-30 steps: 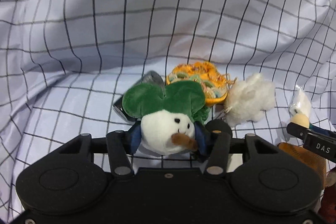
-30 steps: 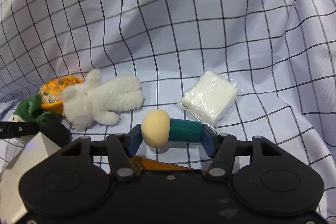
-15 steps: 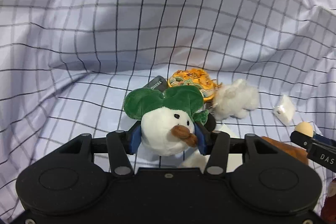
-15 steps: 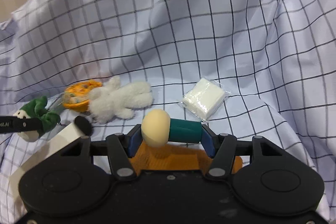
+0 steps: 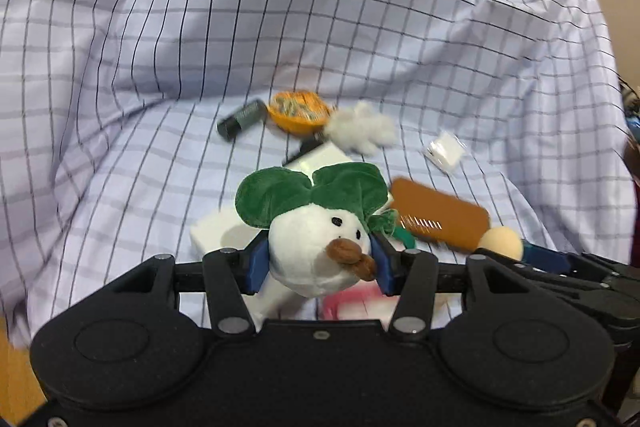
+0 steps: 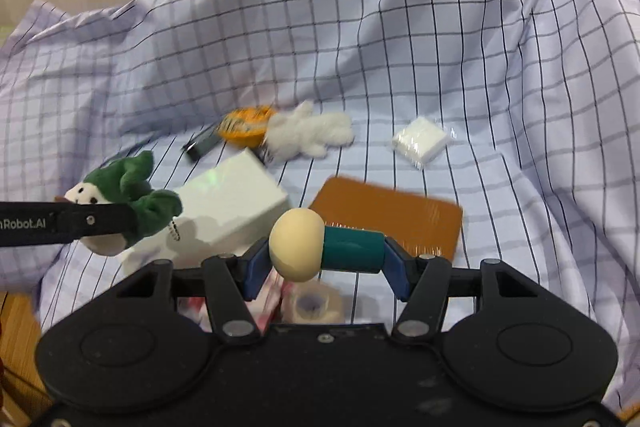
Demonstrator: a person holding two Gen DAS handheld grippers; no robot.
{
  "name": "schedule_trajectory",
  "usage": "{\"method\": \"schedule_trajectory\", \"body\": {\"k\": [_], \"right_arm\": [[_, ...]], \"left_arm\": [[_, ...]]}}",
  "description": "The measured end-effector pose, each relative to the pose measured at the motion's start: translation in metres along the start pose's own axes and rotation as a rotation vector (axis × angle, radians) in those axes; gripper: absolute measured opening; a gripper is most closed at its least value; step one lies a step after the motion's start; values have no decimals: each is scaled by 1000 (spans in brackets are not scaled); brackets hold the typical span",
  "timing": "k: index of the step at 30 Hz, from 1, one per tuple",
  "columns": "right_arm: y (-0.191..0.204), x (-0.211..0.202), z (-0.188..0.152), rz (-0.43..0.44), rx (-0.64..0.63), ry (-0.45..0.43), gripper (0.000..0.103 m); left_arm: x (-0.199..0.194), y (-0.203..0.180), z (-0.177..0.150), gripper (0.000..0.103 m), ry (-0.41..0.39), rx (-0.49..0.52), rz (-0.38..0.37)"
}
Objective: Organize soft objects
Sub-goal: 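Carry both toys to the basket and open both grippers inside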
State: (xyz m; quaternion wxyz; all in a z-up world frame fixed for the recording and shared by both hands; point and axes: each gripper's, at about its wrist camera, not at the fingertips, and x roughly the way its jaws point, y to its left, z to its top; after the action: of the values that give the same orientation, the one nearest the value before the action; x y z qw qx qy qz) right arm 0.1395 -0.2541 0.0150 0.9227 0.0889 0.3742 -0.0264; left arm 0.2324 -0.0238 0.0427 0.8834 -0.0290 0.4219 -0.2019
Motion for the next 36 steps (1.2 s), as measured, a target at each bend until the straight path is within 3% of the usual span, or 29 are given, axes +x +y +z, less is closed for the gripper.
{"method": "schedule_trajectory", "body": {"k": [5,18,25,32,36], "right_arm": [[1,-28,-36,25,-4,52,58],[0,-47,-141,8,-23,301,59],[9,-32,-160,12,-31,403,59],[19,-25,-159,14,-54,417,59],[20,-24,-159,12,-59,419,60]], "left_arm": [[-23,-11,-41,50,32,23,15],[-12,-18,-145,50,309,-13,-13],[-2,-12,-177,50,390,-40,12],[-1,-1,-182,51,403,-62,25],[1,-2,-182,57,409,-61,25]]}}
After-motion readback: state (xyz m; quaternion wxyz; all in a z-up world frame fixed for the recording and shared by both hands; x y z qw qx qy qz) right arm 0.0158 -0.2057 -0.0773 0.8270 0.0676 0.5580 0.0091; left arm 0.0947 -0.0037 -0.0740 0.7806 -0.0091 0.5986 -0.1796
